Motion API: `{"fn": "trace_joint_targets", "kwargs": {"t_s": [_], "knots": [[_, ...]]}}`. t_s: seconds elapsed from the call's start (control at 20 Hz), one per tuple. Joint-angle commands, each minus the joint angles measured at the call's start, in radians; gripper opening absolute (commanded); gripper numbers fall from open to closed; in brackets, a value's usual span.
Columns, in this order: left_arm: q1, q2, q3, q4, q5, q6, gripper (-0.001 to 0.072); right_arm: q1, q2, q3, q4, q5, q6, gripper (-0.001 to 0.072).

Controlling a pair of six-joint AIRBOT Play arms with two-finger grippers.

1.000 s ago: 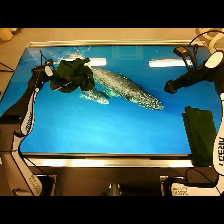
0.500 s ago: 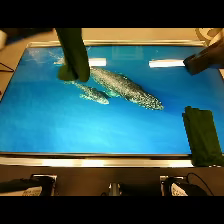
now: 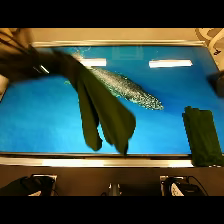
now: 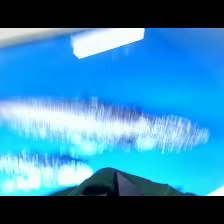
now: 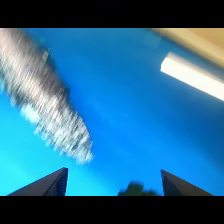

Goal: Fold the shirts.

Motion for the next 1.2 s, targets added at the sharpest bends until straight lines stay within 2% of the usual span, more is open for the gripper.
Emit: {"fn": "trace_joint_targets", "kwargs": {"t_s": [0.0,0.1,0.2,0.35,0.45,0.55,0.7,0.85,0.95,1.1,1.15], "knots": [[-0.023,0.007,-0.370,0.025,0.018,-0.108,0.0026,0.001,-0.059,-0.103,0.002,0.200,0.032,0.0587],[-0.022,0.007,-0.540,0.000,0.060,-0.146,0.0026,0.001,-0.105,-0.276,0.040,0.160,0.014,0.0595],[-0.021,0.007,-0.619,-0.016,0.062,-0.150,0.0026,0.001,-0.140,-0.479,0.095,0.082,-0.034,0.0693],[-0.021,0.008,-0.625,-0.016,0.067,-0.150,0.0026,0.001,-0.215,-0.720,0.313,-0.024,-0.084,0.0694],[-0.021,0.008,-0.623,-0.016,0.067,-0.150,0.0026,0.001,-0.275,-0.804,0.458,-0.108,-0.092,0.0677],[-0.021,0.010,-0.623,-0.016,0.067,-0.150,0.0026,0.004,-0.340,-0.846,0.577,-0.177,-0.105,0.0669],[-0.021,0.010,-0.623,-0.016,0.067,-0.150,0.0026,0.108,-0.438,-0.851,0.631,-0.282,-0.109,0.0669],[-0.021,0.021,-0.623,-0.016,0.067,-0.150,0.0026,0.249,-0.519,-0.850,0.694,-0.478,-0.076,0.0695],[-0.021,0.038,-0.621,-0.016,0.067,-0.150,0.0026,0.281,-0.543,-0.850,0.739,-0.562,-0.060,0.0688],[-0.021,0.055,-0.613,-0.016,0.071,-0.150,0.0026,0.300,-0.562,-0.850,0.758,-0.618,0.007,0.0688],[-0.021,0.056,-0.613,-0.016,0.084,-0.150,0.0027,0.302,-0.568,-0.850,0.766,-0.620,0.014,0.0662]]}}
